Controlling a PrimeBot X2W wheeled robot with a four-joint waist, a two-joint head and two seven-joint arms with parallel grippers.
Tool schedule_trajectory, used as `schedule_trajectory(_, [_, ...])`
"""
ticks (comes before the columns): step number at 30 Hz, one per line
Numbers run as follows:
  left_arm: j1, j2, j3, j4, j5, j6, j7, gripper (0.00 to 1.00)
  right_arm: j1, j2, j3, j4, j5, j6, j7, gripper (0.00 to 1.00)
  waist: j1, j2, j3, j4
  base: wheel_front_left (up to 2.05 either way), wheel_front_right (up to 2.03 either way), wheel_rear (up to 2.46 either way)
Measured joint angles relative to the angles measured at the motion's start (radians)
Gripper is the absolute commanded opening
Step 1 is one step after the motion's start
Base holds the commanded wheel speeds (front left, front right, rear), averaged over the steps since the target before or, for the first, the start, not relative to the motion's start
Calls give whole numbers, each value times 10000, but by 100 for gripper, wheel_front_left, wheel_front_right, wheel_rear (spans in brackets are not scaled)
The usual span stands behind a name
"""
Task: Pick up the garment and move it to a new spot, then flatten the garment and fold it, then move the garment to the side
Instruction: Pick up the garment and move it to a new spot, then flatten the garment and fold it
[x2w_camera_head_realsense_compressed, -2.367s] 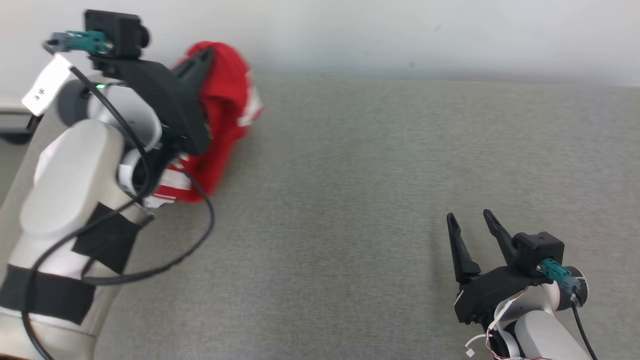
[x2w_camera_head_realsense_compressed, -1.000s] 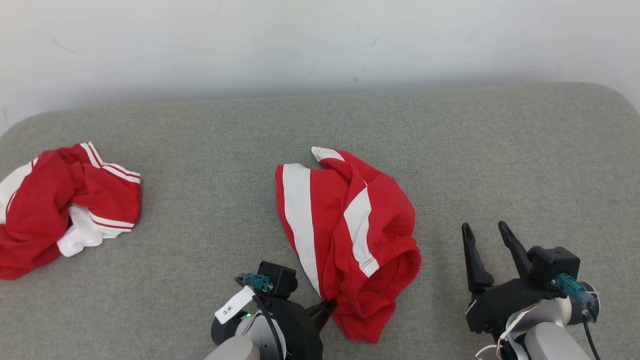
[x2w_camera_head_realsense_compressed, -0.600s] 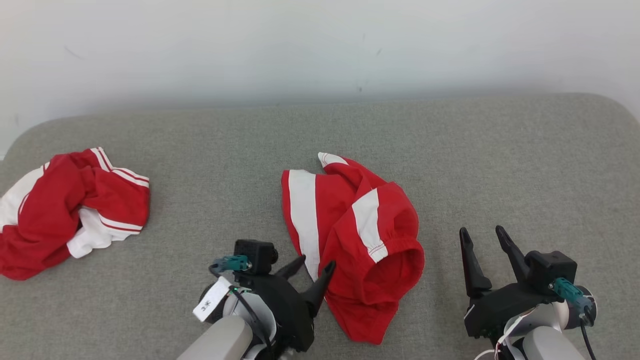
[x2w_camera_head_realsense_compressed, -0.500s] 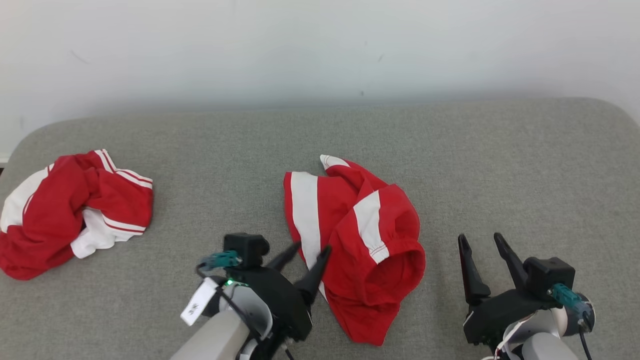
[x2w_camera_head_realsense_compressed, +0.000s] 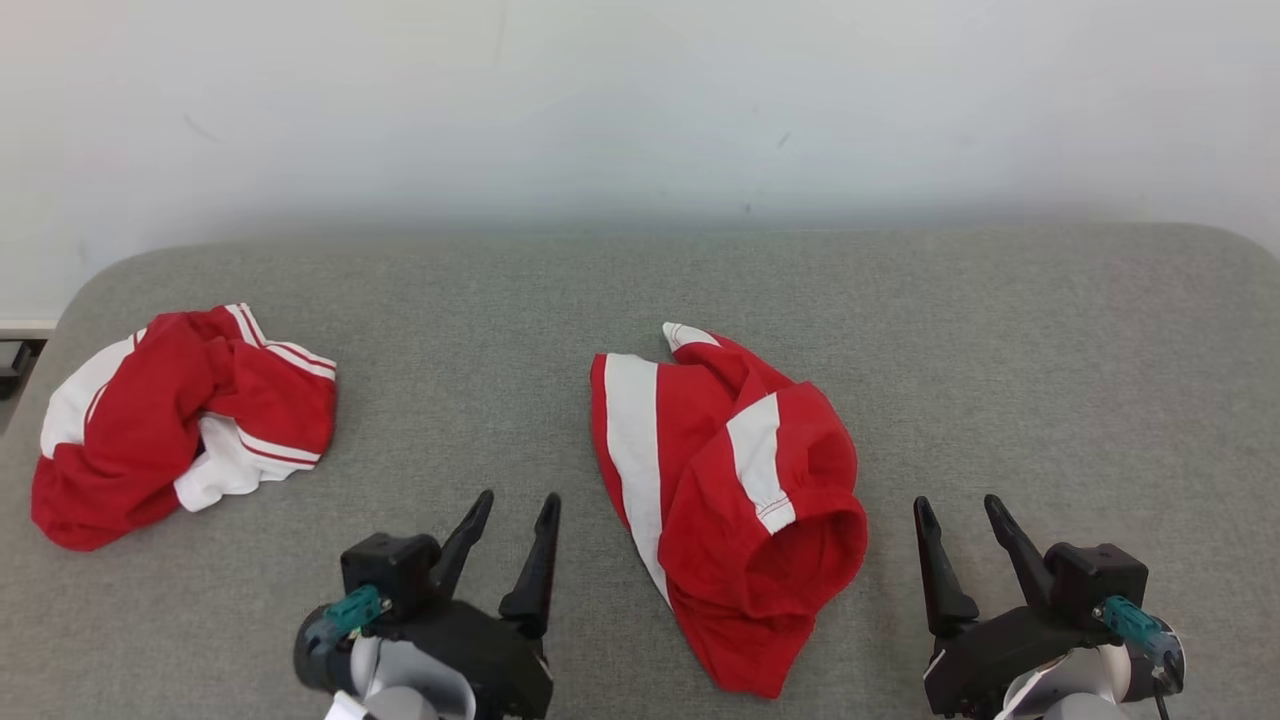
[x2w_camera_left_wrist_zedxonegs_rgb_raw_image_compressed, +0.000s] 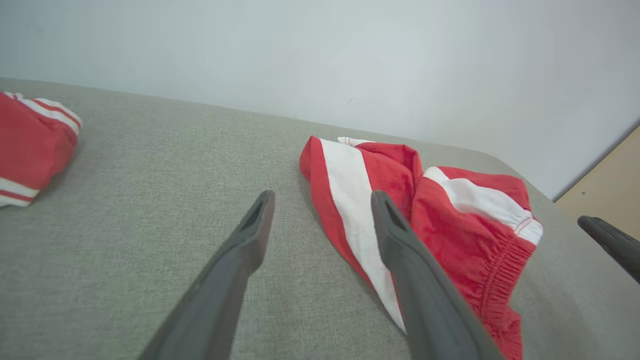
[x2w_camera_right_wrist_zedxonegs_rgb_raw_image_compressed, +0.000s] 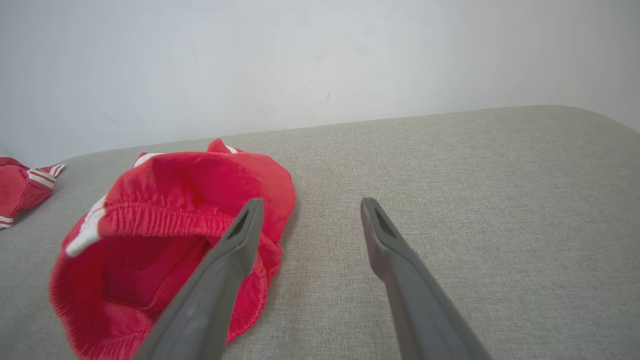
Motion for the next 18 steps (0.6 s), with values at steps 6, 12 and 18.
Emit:
schedule_trajectory(6, [532, 251, 313, -600, 410, 171, -35, 100, 0, 12, 31, -79, 15, 75, -2, 100, 0, -1, -26, 166, 0, 0, 0])
schedule_trajectory(12, [1363, 420, 876, -1014, 821, 257, -59, 100, 3, 33, 105, -125, 15, 111, -2, 100, 0, -1, -71, 238, 0, 0, 0])
schedule_trajectory(18, [2010, 330, 1998, -1411, 1340, 257, -59, 100, 125, 40, 151, -219, 23, 153, 6, 100, 0, -1, -91, 381, 0, 0, 0])
